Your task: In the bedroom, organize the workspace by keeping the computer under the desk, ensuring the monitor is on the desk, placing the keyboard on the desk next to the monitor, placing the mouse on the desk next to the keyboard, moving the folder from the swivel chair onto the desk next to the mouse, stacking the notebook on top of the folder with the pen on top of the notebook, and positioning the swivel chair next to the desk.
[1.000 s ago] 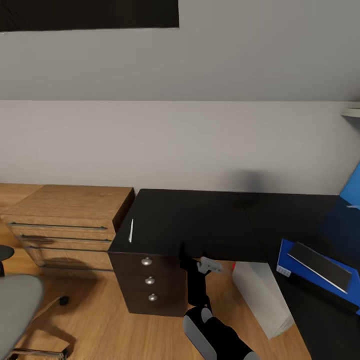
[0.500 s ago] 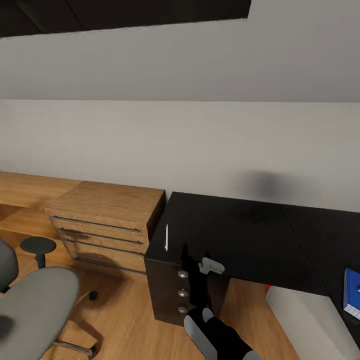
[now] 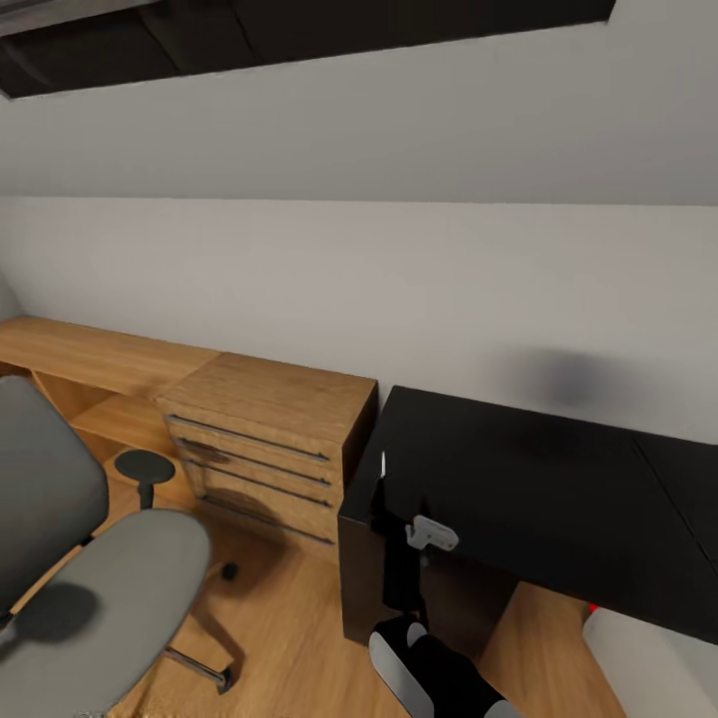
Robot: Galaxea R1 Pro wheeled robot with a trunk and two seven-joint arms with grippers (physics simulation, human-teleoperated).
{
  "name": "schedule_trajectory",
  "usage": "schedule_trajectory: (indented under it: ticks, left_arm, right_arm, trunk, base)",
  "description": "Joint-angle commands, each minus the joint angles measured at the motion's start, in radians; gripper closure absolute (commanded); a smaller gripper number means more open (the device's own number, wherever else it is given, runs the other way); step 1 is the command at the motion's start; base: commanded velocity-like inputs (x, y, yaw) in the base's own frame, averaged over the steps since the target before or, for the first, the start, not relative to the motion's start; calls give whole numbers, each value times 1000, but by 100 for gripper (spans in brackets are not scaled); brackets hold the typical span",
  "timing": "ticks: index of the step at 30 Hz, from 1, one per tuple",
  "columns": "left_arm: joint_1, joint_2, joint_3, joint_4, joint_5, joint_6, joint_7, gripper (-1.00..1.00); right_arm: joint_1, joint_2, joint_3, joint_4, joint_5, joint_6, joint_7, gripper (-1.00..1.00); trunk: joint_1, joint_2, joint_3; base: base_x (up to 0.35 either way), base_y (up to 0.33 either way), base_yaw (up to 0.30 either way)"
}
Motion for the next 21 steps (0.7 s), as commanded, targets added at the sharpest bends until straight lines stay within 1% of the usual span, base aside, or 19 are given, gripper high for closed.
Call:
schedule_trajectory:
  ticks: [1,4,9,11,21]
  left_arm:
    - [-1,1,-9,0,5,-4,8,-100]
    - [-1,1,-9,0,5,-4,7,-100]
    - [-1,1,-9,0,5,-4,8,-100]
    - [-1,1,-9,0,5,-4,8,-100]
    - [-1,1,-10,0,4,-4,8,-100]
  right_arm:
    - [-1,0,4,9,2,-6,-9,-100]
    - [-2,0,6,48,9,-6,-9,-100]
    - [-2,0,7,64,27,2,-10,-100]
    - [-2,0,7,68,32,21,-11,-100]
    - [-2,0,7,93,37,43,-12,-100]
  trunk:
    - [0,-1,-1]
    - [0,-1,-1]
    - [0,-1,-1]
    - [0,-1,-1]
    - [0,-1,-1]
  base:
    - [0,0,294]
    - [0,0,294]
    - [0,0,294]
    - [0,0,294]
    - [0,0,294]
